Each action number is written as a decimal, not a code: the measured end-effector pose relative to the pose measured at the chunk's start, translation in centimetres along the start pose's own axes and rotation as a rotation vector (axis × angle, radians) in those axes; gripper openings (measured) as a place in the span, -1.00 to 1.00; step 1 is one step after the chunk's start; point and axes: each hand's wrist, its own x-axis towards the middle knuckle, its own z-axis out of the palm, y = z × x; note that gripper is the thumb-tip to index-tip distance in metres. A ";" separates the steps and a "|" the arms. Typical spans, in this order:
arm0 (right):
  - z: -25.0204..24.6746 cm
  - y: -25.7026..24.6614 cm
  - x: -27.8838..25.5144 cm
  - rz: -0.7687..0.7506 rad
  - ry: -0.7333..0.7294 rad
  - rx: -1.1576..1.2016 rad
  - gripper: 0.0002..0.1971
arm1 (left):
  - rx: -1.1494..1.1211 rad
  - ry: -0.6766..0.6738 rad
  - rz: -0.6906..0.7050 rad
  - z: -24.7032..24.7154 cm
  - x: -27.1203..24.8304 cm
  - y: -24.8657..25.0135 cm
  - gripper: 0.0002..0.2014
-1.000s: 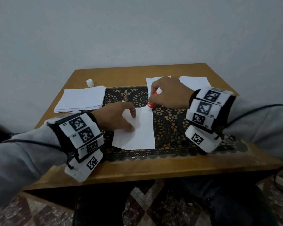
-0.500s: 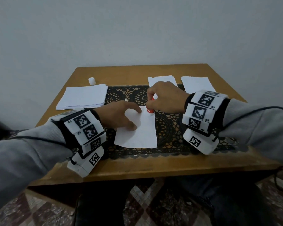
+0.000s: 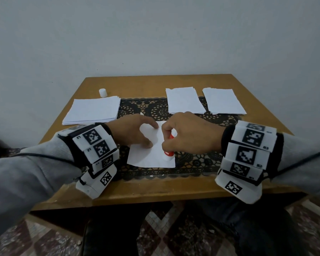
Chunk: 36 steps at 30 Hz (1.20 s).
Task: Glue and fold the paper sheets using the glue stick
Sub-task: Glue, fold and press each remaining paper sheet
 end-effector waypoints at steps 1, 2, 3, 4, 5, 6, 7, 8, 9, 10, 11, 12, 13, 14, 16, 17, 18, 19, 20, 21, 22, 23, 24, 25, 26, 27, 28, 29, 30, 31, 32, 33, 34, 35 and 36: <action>0.0 -0.1 -0.2 -0.009 -0.007 -0.003 -0.84 | -0.006 0.020 0.029 -0.2 0.0 0.0 -0.45; 0.0 -0.3 -0.4 -0.018 -0.010 -0.007 -0.85 | -0.049 0.052 0.068 -0.5 0.0 0.1 -0.47; 0.1 -0.3 -0.4 -0.022 -0.013 -0.010 -0.85 | -0.129 0.093 0.108 -1.1 0.1 0.2 -0.52; 0.1 -0.3 -0.5 -0.024 -0.016 -0.011 -0.85 | -0.224 0.132 0.143 -1.7 0.3 0.3 -0.59; 0.1 -0.3 -0.4 -0.022 -0.022 -0.008 -0.84 | -0.309 0.160 0.169 -2.3 0.4 0.5 -0.68; 0.1 -0.3 -0.4 -0.016 -0.029 -0.003 -0.83 | -0.361 0.171 0.191 -3.0 0.6 0.6 -0.75; 0.1 -0.2 -0.3 -0.012 -0.035 0.001 -0.82 | -0.375 0.166 0.215 -3.6 0.8 0.8 -0.80; 0.1 -0.2 -0.3 -0.015 -0.038 0.000 -0.82 | -0.357 0.142 0.232 -4.2 1.1 1.0 -0.83; 0.1 -0.2 -0.4 -0.025 -0.040 -0.009 -0.81 | -0.321 0.103 0.240 -4.7 1.3 1.2 -0.83; 0.1 -0.3 -0.4 -0.037 -0.040 -0.019 -0.82 | -0.274 0.050 0.238 -5.1 1.4 1.4 -0.83; 0.1 -0.3 -0.5 -0.043 -0.042 -0.026 -0.83 | -0.228 -0.013 0.234 -5.4 1.5 1.6 -0.82; 0.1 -0.3 -0.5 -0.048 -0.045 -0.027 -0.83 | -0.187 -0.073 0.237 -5.6 1.5 1.7 -0.81; 0.1 -0.3 -0.6 -0.051 -0.048 -0.025 -0.84 | -0.153 -0.118 0.244 -5.7 1.5 1.8 -0.80; 0.0 -0.2 -0.6 -0.055 -0.053 -0.023 -0.84 | -0.134 -0.150 0.250 -5.8 1.4 1.9 -0.78; -0.3 0.1 -0.6 -0.055 -0.062 -0.036 -0.84 | -0.129 -0.216 0.227 -5.9 1.0 1.9 -0.73; -0.6 0.3 -0.6 -0.049 -0.062 -0.052 -0.83 | -0.127 -0.257 0.205 -6.0 0.8 1.8 -0.72; -0.9 0.6 -0.6 -0.037 -0.057 -0.069 -0.83 | -0.123 -0.293 0.180 -6.0 0.5 1.6 -0.72; -1.3 0.9 -0.5 -0.027 -0.047 -0.081 -0.83 | -0.123 -0.318 0.157 -6.0 0.2 1.3 -0.72; -1.8 1.3 -0.5 -0.020 -0.031 -0.083 -0.83 | -0.135 -0.331 0.137 -5.9 -0.2 1.0 -0.72; -2.2 1.6 -0.4 -0.012 -0.011 -0.079 -0.84 | -0.152 -0.331 0.122 -5.7 -0.5 0.7 -0.73; -2.6 1.9 -0.3 -0.003 0.016 -0.075 -0.84 | -0.167 -0.312 0.112 -5.5 -0.7 0.4 -0.74; -3.0 2.2 -0.2 0.007 0.051 -0.075 -0.84 | -0.169 -0.271 0.102 -5.1 -0.9 0.2 -0.74; -3.3 2.6 0.0 0.019 0.092 -0.075 -0.84 | -0.151 -0.208 0.093 -4.8 -0.9 0.1 -0.74; -3.6 2.9 0.2 0.031 0.138 -0.076 -0.84 | -0.108 -0.134 0.080 -4.4 -0.9 -0.1 -0.74; -3.8 3.2 0.5 0.045 0.185 -0.085 -0.83 | -0.065 -0.066 0.061 -4.1 -0.9 -0.2 -0.74; -4.0 3.5 0.7 0.059 0.229 -0.103 -0.82 | -0.042 -0.013 0.039 -3.7 -0.7 -0.4 -0.72; -4.3 3.8 1.0 0.078 0.266 -0.121 -0.81 | -0.042 0.024 0.015 -3.3 -0.6 -0.6 -0.71; -4.4 4.0 1.3 0.101 0.293 -0.129 -0.81 | -0.052 0.056 -0.004 -3.0 -0.5 -0.9 -0.69; -4.5 4.2 1.6 0.119 0.313 -0.126 -0.80 | -0.066 0.084 -0.019 -2.7 -0.6 -1.1 -0.68; -4.6 4.3 1.8 0.130 0.322 -0.115 -0.80 | -0.081 0.105 -0.028 -2.4 -0.6 -1.3 -0.67; -4.5 4.4 2.1 0.134 0.322 -0.098 -0.80 | -0.092 0.115 -0.033 -2.2 -0.6 -1.4 -0.67; -4.3 4.4 2.3 0.133 0.316 -0.076 -0.80 | -0.096 0.113 -0.028 -1.9 -0.6 -1.5 -0.67; -4.1 4.4 2.6 0.131 0.310 -0.051 -0.79 | -0.092 0.105 -0.022 -1.7 -0.6 -1.6 -0.67; -3.8 4.3 2.8 0.131 0.304 -0.031 -0.79 | -0.082 0.100 -0.020 -1.5 -0.6 -1.6 -0.67; -3.6 4.1 3.0 0.132 0.299 -0.017 -0.79 | -0.071 0.101 -0.022 -1.3 -0.5 -1.6 -0.67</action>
